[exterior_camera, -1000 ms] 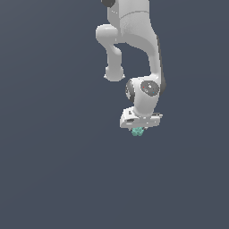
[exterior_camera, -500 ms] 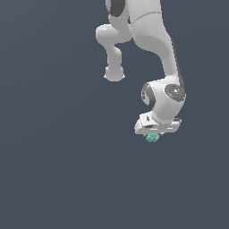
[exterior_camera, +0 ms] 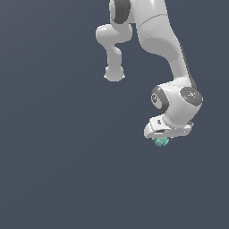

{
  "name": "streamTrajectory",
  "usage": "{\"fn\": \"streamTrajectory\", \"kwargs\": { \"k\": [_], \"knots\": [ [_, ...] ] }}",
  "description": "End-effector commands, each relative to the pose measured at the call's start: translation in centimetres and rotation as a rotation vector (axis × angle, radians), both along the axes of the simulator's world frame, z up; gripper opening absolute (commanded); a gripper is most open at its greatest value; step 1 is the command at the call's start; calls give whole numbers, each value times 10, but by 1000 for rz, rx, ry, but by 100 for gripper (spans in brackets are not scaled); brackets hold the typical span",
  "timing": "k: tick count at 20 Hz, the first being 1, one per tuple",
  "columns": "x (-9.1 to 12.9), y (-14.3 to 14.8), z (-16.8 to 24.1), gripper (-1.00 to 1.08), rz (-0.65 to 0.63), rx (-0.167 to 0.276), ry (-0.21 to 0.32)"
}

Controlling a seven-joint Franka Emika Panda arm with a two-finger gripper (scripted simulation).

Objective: Pick up the object and move it to a goal position.

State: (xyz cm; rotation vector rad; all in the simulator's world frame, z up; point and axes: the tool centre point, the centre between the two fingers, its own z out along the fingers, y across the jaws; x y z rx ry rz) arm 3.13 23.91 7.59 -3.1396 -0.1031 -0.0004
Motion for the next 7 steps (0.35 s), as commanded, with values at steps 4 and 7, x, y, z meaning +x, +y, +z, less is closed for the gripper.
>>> {"fn": "streamTrajectory", "kwargs": {
  "k": [4, 7],
  "knots": [
    [6, 8, 1, -100, -1, 0, 0],
    [7, 8, 1, -100, -1, 0, 0]
  ]
}}
